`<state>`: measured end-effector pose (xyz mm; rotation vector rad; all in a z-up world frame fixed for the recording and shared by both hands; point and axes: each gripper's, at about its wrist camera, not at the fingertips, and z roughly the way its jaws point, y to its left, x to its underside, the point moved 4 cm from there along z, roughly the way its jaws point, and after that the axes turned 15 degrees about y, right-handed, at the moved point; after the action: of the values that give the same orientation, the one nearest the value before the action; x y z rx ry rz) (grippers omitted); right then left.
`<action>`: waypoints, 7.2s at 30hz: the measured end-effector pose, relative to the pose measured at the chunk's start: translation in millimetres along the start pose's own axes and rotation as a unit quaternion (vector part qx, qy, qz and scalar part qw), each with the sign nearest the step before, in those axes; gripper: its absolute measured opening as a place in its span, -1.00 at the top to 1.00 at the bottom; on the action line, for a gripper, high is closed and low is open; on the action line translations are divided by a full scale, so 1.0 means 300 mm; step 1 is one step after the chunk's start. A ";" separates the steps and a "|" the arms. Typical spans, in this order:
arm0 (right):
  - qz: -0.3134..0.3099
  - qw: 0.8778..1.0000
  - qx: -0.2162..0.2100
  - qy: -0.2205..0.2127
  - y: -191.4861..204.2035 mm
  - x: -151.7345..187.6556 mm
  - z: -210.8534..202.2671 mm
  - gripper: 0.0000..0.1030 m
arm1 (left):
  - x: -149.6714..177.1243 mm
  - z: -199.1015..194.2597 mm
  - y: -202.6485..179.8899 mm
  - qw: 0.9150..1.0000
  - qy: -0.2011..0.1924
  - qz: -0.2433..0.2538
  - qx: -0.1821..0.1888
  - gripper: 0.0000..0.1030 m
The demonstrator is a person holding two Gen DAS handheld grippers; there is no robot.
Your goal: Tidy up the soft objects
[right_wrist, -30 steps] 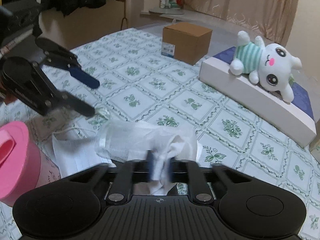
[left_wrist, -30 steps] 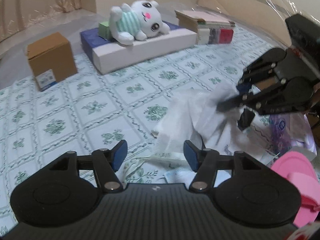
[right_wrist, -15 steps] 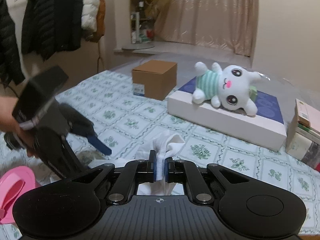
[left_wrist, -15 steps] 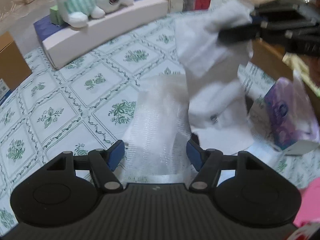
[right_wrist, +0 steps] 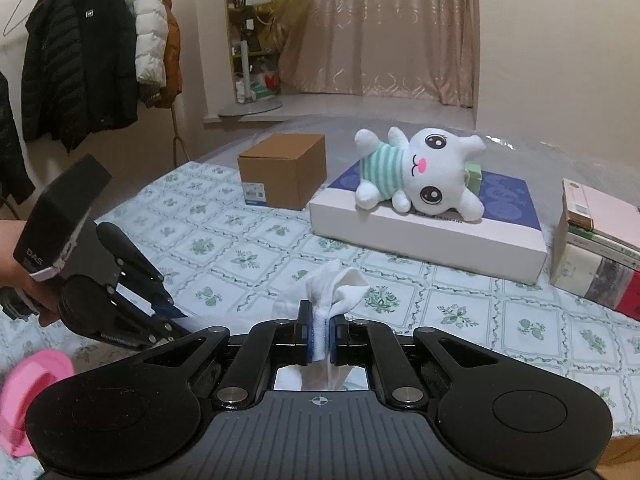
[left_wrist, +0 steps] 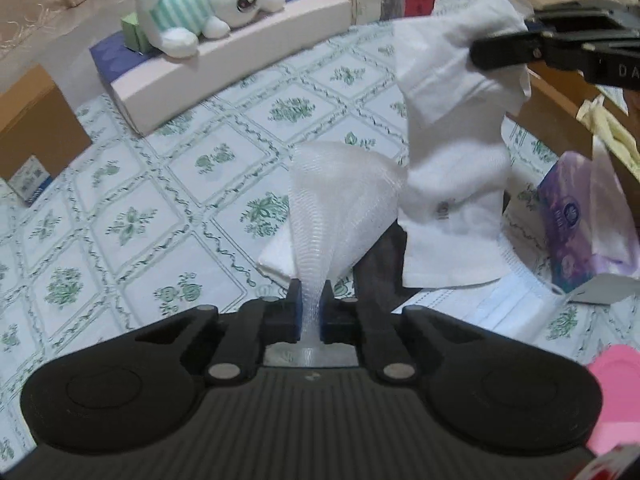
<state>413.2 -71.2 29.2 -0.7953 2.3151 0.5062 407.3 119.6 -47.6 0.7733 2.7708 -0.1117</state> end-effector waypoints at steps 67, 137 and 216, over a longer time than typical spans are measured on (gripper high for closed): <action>0.214 0.961 0.149 -0.093 -0.406 0.726 -1.106 0.86 | -0.432 -0.247 -1.232 0.971 -0.116 -0.119 0.169 0.91; 0.277 0.957 0.080 -0.045 0.125 1.006 -0.907 -0.50 | 0.502 -0.385 -1.125 0.966 -0.174 -0.189 -0.026 -0.40; -0.283 0.922 -0.094 0.247 0.228 0.211 0.306 -0.48 | 0.550 -0.207 -0.038 0.977 -0.124 -0.151 -0.083 -0.42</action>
<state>369.8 2.3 -69.9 -1.7864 2.3184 0.2828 251.3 201.0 -32.3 0.2709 2.5957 -0.0299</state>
